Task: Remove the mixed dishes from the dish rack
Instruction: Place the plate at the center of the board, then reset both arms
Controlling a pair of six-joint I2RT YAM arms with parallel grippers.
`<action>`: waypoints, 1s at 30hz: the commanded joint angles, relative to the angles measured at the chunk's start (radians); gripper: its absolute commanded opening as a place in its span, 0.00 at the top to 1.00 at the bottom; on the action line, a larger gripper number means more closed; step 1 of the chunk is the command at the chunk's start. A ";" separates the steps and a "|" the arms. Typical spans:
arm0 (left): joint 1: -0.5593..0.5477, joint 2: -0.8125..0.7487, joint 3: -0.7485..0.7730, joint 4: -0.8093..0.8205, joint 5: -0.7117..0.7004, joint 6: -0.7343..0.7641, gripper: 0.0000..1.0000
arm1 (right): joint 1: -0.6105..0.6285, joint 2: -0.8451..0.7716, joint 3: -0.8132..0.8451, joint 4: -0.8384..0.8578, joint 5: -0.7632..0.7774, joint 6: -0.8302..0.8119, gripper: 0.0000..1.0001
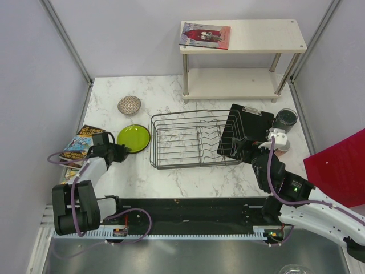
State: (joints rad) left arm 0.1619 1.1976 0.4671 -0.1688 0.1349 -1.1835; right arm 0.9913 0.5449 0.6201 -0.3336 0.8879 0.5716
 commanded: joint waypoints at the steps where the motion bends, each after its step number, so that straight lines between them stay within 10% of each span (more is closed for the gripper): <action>1: 0.005 0.008 0.015 0.040 0.019 -0.004 0.63 | 0.001 -0.005 -0.002 0.018 -0.001 -0.003 0.02; 13: 0.005 -0.055 0.048 -0.017 0.065 0.028 0.20 | 0.001 -0.007 -0.006 0.016 -0.007 0.001 0.03; 30: -0.149 -0.286 0.390 -0.310 -0.153 0.396 0.02 | 0.001 0.041 0.006 0.033 -0.014 -0.012 0.02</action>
State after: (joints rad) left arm 0.0856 0.9142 0.7509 -0.4183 0.1013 -0.9974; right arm 0.9913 0.5701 0.6193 -0.3332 0.8837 0.5716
